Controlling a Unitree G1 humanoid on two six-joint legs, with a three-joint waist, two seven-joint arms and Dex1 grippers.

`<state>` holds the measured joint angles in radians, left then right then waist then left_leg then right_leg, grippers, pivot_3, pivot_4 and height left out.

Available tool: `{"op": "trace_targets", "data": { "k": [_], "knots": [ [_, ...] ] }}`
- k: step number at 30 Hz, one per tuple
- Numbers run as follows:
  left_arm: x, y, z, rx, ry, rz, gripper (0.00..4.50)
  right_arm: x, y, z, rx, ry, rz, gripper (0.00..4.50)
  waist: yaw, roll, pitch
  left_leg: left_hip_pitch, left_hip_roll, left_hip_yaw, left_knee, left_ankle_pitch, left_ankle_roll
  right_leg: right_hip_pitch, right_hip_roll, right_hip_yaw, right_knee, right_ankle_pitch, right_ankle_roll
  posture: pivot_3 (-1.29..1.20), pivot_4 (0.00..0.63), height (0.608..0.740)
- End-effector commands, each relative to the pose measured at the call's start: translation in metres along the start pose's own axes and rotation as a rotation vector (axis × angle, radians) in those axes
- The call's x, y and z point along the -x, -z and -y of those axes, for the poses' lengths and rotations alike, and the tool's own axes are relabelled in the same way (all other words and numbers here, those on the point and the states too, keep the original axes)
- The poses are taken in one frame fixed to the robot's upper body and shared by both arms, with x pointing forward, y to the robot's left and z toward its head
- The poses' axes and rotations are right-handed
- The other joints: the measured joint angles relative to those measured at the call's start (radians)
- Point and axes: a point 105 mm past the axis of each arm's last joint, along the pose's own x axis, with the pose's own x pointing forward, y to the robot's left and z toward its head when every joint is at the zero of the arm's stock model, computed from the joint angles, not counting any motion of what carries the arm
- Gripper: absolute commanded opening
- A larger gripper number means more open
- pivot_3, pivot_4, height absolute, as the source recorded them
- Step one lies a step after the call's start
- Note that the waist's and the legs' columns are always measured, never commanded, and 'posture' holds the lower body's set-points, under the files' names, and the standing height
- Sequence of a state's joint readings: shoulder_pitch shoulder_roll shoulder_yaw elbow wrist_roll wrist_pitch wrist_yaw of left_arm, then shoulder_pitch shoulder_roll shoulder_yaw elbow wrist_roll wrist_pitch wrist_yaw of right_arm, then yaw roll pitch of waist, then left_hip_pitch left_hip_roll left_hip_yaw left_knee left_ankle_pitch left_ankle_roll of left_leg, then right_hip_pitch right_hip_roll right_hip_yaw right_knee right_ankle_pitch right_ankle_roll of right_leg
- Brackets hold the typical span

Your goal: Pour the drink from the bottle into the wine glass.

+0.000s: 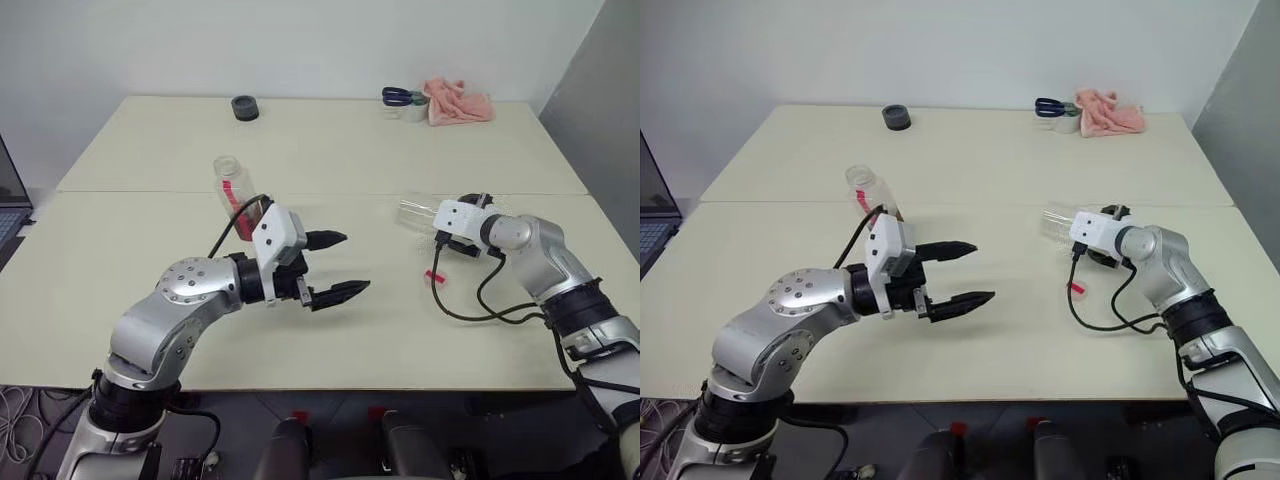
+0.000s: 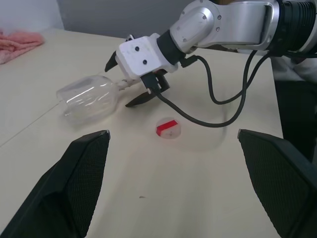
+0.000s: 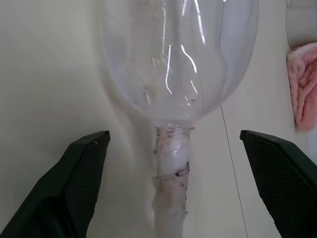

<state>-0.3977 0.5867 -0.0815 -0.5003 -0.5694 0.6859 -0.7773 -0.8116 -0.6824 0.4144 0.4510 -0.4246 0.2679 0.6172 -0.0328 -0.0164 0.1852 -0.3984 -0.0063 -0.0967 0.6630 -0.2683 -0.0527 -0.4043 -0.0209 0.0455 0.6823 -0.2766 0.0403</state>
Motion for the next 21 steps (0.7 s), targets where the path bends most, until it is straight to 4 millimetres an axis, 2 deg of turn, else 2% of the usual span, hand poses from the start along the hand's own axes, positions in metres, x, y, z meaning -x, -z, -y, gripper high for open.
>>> {"op": "trace_targets", "data": {
  "k": [1,4,9,15,18,20,21],
  "knots": [
    [0.0,-0.01,0.005,-0.046,0.004,0.034,4.47,0.001,0.006,0.012,0.015,0.031,-0.03,4.5,0.0,0.0,0.0,0.0,0.0,0.0,0.0,0.0,0.0,0.0,0.0,0.0,0.0,0.0,0.0,0.0,0.15,0.74],
    [0.0,-0.011,0.005,-0.045,-0.002,0.035,4.5,0.001,0.013,0.011,0.009,0.013,-0.059,3.89,0.0,0.0,0.0,0.0,0.0,0.0,0.0,0.0,0.0,0.0,0.0,0.0,0.0,0.0,0.0,0.0,0.15,0.74],
    [0.0,-0.011,0.006,-0.042,-0.004,0.035,4.5,0.0,0.017,0.01,-0.014,0.005,-0.061,2.16,0.0,0.0,0.0,0.0,0.0,0.0,0.0,0.0,0.0,0.0,0.0,0.0,0.0,0.0,0.0,0.0,0.15,0.74],
    [0.001,-0.012,0.006,-0.037,-0.006,0.035,4.5,-0.001,0.007,0.01,-0.004,0.011,-0.035,0.14,0.0,0.0,0.0,0.0,0.0,0.0,0.0,0.0,0.0,0.0,0.0,0.0,0.0,0.0,0.0,0.0,0.15,0.74],
    [0.005,-0.007,0.008,-0.019,-0.015,0.02,4.5,-0.003,-0.012,0.02,0.007,0.071,0.036,0.16,-0.004,0.0,0.0,0.0,0.0,0.0,0.0,0.0,0.0,0.0,0.0,0.0,0.0,0.0,0.0,0.0,0.15,0.74],
    [0.01,0.0,0.007,0.012,-0.038,0.012,4.5,-0.004,-0.034,0.027,0.0,0.112,0.131,0.16,-0.015,0.0,0.0,0.0,0.001,0.001,0.0,0.0,0.0,0.0,0.0,0.001,0.0,0.0,0.0,0.0,0.15,0.74],
    [0.014,0.008,0.006,0.038,-0.073,0.008,4.5,-0.005,-0.052,0.027,-0.075,0.114,0.222,0.16,-0.021,0.0,0.0,0.0,0.001,0.001,0.0,0.0,0.0,0.0,0.0,0.001,0.001,0.0,0.0,0.0,0.15,0.74]
  ]
}}
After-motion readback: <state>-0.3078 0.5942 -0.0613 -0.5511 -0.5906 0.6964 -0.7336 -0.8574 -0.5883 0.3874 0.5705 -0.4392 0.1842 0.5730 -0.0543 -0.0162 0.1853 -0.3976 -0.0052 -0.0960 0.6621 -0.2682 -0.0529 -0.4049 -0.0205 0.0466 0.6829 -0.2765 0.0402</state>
